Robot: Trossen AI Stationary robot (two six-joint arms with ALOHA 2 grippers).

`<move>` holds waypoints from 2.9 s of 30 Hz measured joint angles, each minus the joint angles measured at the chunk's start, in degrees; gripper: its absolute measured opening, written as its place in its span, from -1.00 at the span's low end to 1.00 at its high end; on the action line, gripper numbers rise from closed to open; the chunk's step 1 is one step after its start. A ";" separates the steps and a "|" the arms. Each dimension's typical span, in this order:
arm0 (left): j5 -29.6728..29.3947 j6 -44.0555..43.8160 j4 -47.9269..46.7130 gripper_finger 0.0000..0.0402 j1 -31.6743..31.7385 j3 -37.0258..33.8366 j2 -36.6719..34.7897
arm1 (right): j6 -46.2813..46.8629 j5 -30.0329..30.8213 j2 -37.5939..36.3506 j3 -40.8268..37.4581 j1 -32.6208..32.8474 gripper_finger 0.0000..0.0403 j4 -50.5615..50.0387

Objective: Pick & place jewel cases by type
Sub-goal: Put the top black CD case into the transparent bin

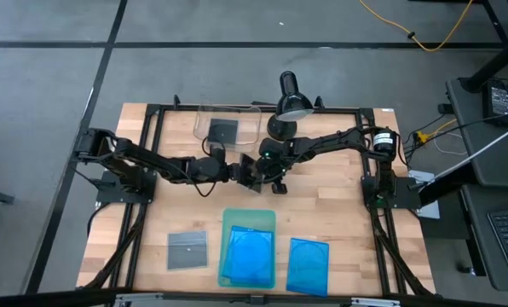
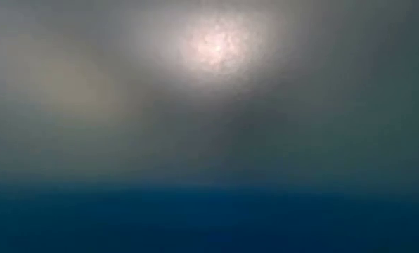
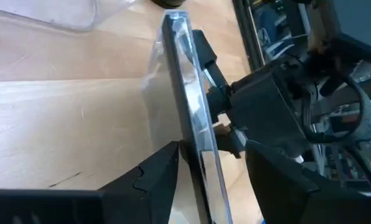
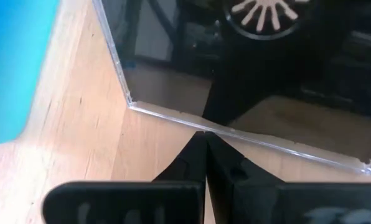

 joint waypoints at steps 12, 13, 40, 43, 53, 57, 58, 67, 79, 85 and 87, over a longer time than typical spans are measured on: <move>-0.18 -0.12 -1.51 -0.46 0.83 -0.04 0.67 | -0.02 -0.41 -0.11 -0.07 -0.02 -0.97 -0.70; 0.05 -0.21 -2.04 -0.49 0.94 -0.04 0.67 | -0.02 -0.47 -0.11 -0.09 -0.02 -0.97 -0.70; 1.48 3.56 -5.00 -0.87 1.49 -0.13 -1.59 | 0.18 -0.49 -6.07 -0.86 -3.16 -0.97 -8.50; 0.97 6.49 -4.98 -0.87 1.46 -0.13 -4.47 | 0.95 1.70 -10.75 -3.61 -4.06 -0.97 -6.74; -0.90 24.58 -8.76 -0.88 1.46 -0.11 -19.99 | 3.31 11.78 -35.70 -21.41 -2.33 -0.97 6.27; -1.39 33.67 -9.01 -0.88 1.46 -0.11 -26.63 | 5.45 17.53 -45.34 -25.79 -0.87 -0.97 8.99; -1.78 35.49 -8.88 -0.88 1.46 -0.11 -28.35 | 6.25 18.73 -47.44 -26.45 -0.67 -0.97 9.49; -0.27 52.30 -9.01 -0.88 1.44 -0.11 -40.36 | 7.56 23.72 -57.77 -27.10 -0.63 -0.97 12.52; 6.75 67.32 -8.58 -0.88 -1.10 2.66 -45.50 | 9.46 23.55 -58.40 -27.10 -0.63 -0.97 14.38; 6.96 76.54 -10.00 -0.88 -3.25 6.89 -45.15 | 9.42 23.53 -58.40 -27.10 -0.63 -0.97 14.36; 6.08 79.44 -11.35 -0.88 -4.04 9.17 -44.62 | 9.39 23.52 -58.40 -27.10 -0.63 -0.97 14.37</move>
